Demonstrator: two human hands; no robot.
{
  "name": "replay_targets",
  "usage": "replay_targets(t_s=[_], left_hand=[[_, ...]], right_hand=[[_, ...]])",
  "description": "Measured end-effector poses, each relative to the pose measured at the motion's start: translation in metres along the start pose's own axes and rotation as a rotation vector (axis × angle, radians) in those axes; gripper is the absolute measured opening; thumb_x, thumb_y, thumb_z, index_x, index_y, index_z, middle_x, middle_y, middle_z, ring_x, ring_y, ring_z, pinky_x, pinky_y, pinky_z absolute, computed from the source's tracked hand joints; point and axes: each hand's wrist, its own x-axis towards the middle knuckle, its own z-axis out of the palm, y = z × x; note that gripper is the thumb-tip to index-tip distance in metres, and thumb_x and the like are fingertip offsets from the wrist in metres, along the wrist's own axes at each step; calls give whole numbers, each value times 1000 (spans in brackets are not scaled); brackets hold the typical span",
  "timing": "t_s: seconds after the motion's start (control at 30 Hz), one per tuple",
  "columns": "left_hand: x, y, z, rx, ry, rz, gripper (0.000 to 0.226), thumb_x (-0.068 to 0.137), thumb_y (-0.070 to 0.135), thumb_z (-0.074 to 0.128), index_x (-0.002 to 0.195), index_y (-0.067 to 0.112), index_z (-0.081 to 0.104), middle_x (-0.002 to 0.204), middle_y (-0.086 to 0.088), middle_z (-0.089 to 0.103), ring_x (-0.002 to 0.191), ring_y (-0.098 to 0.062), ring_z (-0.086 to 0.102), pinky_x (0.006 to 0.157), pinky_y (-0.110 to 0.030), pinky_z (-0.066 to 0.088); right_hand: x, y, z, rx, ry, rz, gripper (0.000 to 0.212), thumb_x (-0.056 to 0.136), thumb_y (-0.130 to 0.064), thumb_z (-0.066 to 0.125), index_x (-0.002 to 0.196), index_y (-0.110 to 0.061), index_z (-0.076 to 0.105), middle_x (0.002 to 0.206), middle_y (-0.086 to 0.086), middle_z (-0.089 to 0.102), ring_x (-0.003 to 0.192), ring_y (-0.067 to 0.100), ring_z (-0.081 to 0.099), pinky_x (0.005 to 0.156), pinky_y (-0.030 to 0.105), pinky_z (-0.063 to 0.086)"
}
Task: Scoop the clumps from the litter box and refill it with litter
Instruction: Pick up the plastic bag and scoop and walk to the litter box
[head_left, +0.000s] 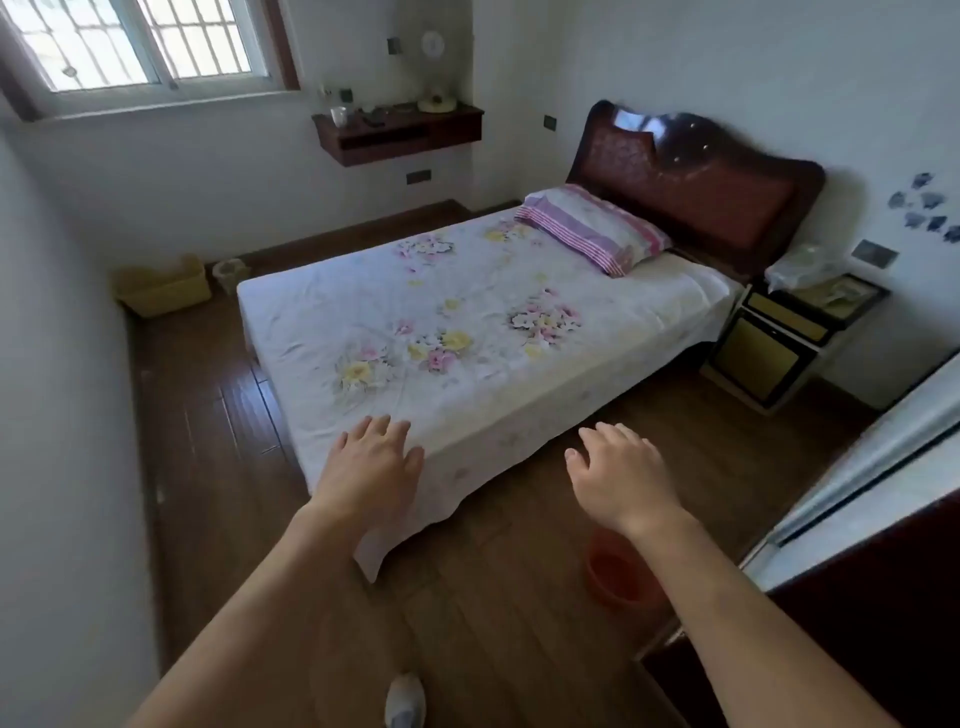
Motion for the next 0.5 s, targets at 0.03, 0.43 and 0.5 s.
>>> replay_targets(t_s=[0.03, 0.43, 0.5], left_hand=[[15, -6, 2, -9, 7, 13, 48, 101, 44, 31, 140, 19, 42, 141, -4, 46, 134, -25, 36, 111, -40, 28], [217, -45, -16, 54, -126, 229, 51, 102, 43, 29, 145, 18, 35, 150, -5, 38, 140, -27, 30, 115, -43, 26], [247, -33, -17, 72, -138, 272, 52, 101, 45, 28, 147, 20, 34, 155, -4, 33, 144, -26, 25, 117, -43, 23]], right_hand=[[13, -3, 3, 7, -2, 22, 52, 102, -44, 30, 145, -19, 45, 154, 4, 43, 146, 23, 30, 119, 46, 26], [155, -36, -2, -11, 30, 246, 54, 102, -43, 28, 147, -18, 43, 154, 5, 43, 145, 24, 32, 118, 48, 28], [172, -28, -7, -22, 36, 285, 53, 103, -43, 27, 147, -18, 42, 153, 6, 43, 145, 25, 32, 118, 49, 28]])
